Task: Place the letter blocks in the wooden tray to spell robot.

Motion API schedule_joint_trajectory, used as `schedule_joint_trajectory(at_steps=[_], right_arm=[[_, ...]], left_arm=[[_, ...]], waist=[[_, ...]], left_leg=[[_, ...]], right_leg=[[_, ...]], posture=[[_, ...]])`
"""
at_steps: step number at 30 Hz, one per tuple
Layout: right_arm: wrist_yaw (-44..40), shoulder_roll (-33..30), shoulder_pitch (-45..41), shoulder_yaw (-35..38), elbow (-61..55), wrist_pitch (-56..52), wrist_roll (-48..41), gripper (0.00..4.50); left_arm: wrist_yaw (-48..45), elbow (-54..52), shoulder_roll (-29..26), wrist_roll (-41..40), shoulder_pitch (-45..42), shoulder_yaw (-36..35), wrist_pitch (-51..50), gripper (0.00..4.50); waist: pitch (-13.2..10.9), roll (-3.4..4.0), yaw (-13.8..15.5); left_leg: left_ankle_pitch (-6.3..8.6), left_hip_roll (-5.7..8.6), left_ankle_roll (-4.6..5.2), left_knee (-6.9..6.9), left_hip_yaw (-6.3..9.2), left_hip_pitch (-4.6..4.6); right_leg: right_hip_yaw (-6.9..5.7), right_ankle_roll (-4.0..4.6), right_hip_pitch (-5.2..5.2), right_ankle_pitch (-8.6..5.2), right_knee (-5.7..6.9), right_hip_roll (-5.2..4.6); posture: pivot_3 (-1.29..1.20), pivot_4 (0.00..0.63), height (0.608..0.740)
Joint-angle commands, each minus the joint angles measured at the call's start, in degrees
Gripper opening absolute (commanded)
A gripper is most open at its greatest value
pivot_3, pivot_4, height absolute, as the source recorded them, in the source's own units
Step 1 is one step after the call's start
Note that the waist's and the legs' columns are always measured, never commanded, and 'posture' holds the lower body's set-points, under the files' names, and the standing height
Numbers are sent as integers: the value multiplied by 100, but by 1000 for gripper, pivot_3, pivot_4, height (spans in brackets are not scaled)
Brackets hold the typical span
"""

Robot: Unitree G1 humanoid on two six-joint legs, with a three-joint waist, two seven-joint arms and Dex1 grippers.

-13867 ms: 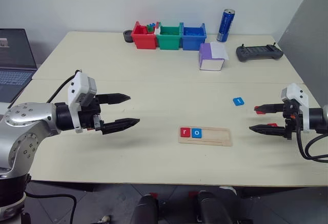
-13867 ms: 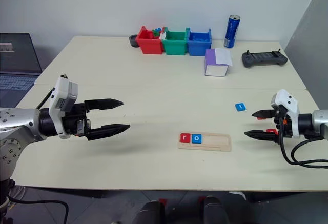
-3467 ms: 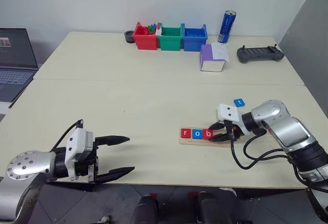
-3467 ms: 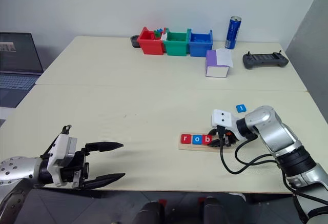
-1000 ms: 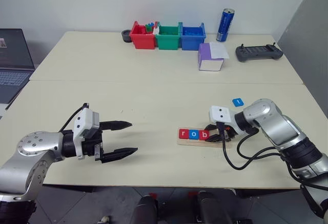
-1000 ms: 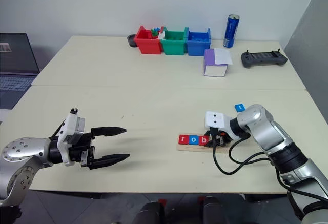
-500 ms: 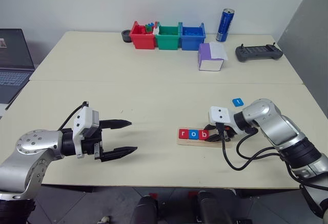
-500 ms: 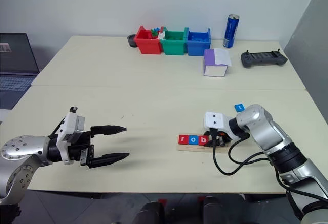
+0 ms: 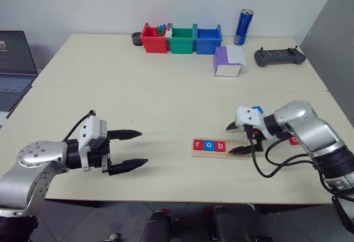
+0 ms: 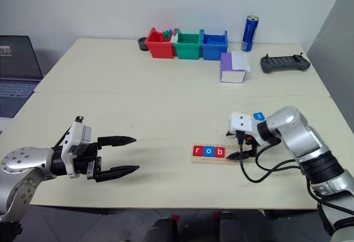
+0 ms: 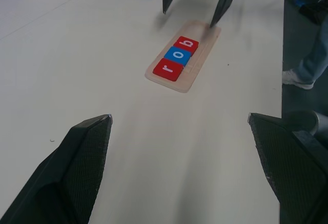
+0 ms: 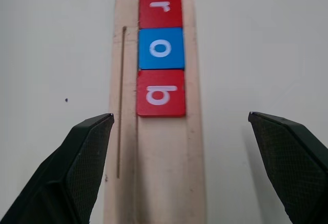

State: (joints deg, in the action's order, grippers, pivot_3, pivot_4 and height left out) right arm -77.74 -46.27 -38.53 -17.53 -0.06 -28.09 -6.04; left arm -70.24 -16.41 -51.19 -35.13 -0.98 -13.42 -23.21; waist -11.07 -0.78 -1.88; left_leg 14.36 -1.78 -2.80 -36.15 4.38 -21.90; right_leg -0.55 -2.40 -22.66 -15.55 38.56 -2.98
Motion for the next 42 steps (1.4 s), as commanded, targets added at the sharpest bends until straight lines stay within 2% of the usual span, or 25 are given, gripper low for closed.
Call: schedule_joint_trajectory(at_steps=[1, 11, 16, 22, 26, 42], right_arm=[[105, -75, 77, 596, -198, -136, -417, 4476], [1350, -417, 1400, 2253, -354, -374, -677, 4476], [1737, -652, 1650, 2879, -133, -783, -848, 4476], [1767, -1344, 2362, 3603, 232, -1199, -978, 4476], [1830, -1525, 2673, 3899, 124, -1504, -1115, 4476], [2215, -1697, 2652, 3575, 43, -2085, -1143, 4476]], left_arm=[[4, -121, -54, -42, -13, -188, 90, 4500], [-28, -52, -28, -28, -68, -158, 113, 4500], [-67, 129, 40, 51, -302, 23, 182, 4500], [-153, 241, 31, 62, -445, 134, 205, 4500], [-195, 299, 21, 75, -477, 165, 212, 4500], [-290, 424, 53, 148, -658, 297, 228, 4500]], waist=[[0, 0, 3], [0, 0, 24], [0, 0, 7], [0, 0, 17], [0, 0, -3], [0, 0, 4]], left_leg=[[0, 0, 0, 0, 0, 0], [0, 2, 0, 3, -5, -5], [0, 2, 0, 3, -6, -2], [0, 2, 1, 4, -9, -2], [0, 2, 1, 4, -13, -1], [-1, 1, 1, 3, -16, 1]], right_leg=[[0, 0, 0, 0, 0, 0], [3, 10, -1, 6, -5, -2], [4, 6, -1, 3, -2, -2], [7, 2, 0, -2, -4, -2], [11, -1, 0, -4, -3, -2], [13, -4, 0, -5, -2, -2]], posture=[[0, 150, 740], [0, 150, 740], [0, 150, 740], [0, 150, 740], [0, 150, 740], [0, 150, 740]])
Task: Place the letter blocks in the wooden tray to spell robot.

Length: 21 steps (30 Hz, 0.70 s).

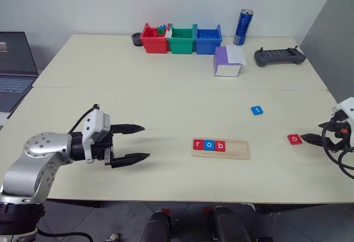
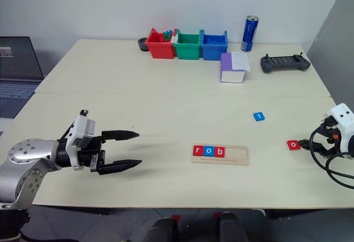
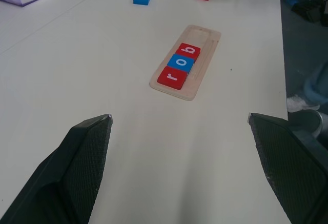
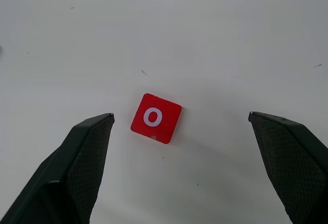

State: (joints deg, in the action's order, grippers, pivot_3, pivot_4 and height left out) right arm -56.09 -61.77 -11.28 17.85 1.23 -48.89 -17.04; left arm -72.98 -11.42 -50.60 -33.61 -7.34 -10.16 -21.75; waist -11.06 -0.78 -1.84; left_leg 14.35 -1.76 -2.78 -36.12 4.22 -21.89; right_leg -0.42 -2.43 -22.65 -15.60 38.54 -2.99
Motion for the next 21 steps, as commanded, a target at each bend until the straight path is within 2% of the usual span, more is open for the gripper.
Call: schedule_joint_trajectory(at_steps=[1, 21], right_arm=[[51, -161, -77, 20, -82, -21, -34, 4476], [4, -155, -495, -366, 231, -137, -53, 4476]], left_arm=[[-19, -79, -8, -4, -11, -32, 77, 4500], [113, -209, 25, 16, 8, -47, 91, 4500]], waist=[[0, 0, 1], [0, 0, -2]], left_leg=[[0, 0, 0, 0, 0, 0], [0, 0, 0, 0, 0, 0]], right_leg=[[0, 0, 0, 0, 0, 0], [0, 0, 0, 0, 0, 0]], posture=[[0, 150, 740], [0, 150, 740]])
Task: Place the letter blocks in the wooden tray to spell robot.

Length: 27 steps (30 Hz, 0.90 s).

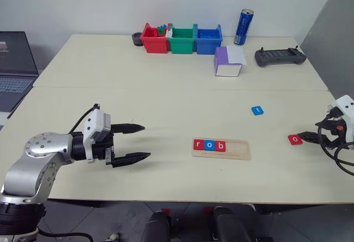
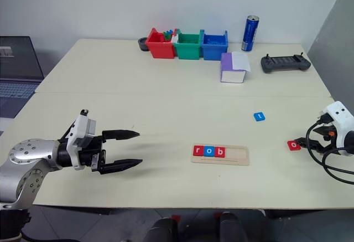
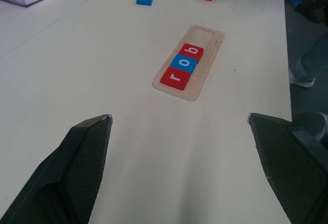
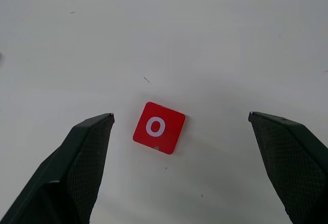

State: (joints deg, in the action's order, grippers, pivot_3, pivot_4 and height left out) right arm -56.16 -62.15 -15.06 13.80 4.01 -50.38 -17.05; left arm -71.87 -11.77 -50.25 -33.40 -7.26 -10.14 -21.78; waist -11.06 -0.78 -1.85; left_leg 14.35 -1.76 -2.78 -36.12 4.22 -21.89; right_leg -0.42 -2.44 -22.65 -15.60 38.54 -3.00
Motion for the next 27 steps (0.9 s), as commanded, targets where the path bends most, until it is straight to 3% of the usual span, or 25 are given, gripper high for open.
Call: schedule_joint_trajectory(at_steps=[1, 27], right_arm=[[12, -112, -118, 39, -47, 18, -59, 4476], [228, 239, 25, -94, -70, -118, -104, 4476]], left_arm=[[-3, -171, -14, -4, 2, -52, 98, 4500], [-15, -141, 28, -4, -81, 8, 124, 4500]], waist=[[0, 0, -2], [0, 0, 0]], left_leg=[[0, 0, 0, 0, 0, 0], [0, 0, 0, 0, 0, 0]], right_leg=[[0, 0, 0, 0, 0, 0], [0, 0, 0, 0, 1, 0]], posture=[[0, 150, 740], [0, 150, 740]])
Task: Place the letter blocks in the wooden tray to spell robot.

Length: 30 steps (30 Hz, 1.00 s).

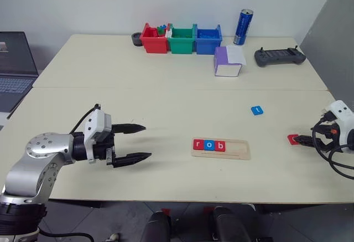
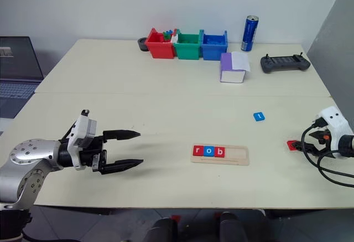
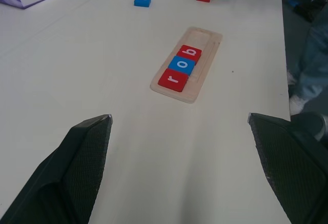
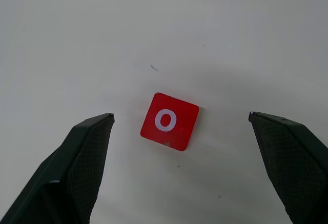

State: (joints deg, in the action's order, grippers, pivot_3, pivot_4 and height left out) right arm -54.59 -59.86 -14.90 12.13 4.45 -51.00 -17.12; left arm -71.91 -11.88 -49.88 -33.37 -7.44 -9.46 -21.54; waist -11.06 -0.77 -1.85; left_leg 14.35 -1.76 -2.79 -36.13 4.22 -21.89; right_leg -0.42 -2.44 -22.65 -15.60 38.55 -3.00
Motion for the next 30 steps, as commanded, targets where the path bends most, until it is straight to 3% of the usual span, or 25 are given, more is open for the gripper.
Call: schedule_joint_trajectory(at_steps=[1, 15, 18, 25, 30], right_arm=[[84, 36, 26, 61, -140, -76, -98, 4476], [822, 545, -73, -95, 35, -263, -41, 4476], [876, 612, -66, -87, 53, -300, -80, 3865], [781, 477, 18, -133, -163, -438, -105, 1443], [726, 294, -37, -283, -388, -468, -59, 1445]], left_arm=[[-11, -136, -13, -11, -51, -64, 104, 4500], [-35, -105, -40, -25, -73, -51, 111, 4500], [-51, -76, -49, -24, -95, -52, 108, 4500], [-62, -52, -60, -22, -118, -57, 97, 4500], [-76, -28, -54, -14, -129, -41, 106, 4500]], waist=[[0, 0, 0], [1, -2, -2], [2, -3, -2], [2, -3, -2], [2, -2, 0]], left_leg=[[0, 0, 0, 0, 0, 0], [0, 0, 0, -1, 0, 1], [0, 0, 0, -3, 0, 1], [0, 0, 0, -2, 1, 2], [0, 0, 0, -2, 1, 2]], right_leg=[[0, 0, 0, 0, 0, 0], [0, 0, 0, 0, 3, 0], [0, 0, 1, 0, 3, 0], [0, 0, 1, 0, 4, 1], [0, 0, 1, 0, 4, 1]], posture=[[0, 150, 740], [0, 150, 740], [0, 150, 740], [0, 150, 740], [0, 150, 740]])
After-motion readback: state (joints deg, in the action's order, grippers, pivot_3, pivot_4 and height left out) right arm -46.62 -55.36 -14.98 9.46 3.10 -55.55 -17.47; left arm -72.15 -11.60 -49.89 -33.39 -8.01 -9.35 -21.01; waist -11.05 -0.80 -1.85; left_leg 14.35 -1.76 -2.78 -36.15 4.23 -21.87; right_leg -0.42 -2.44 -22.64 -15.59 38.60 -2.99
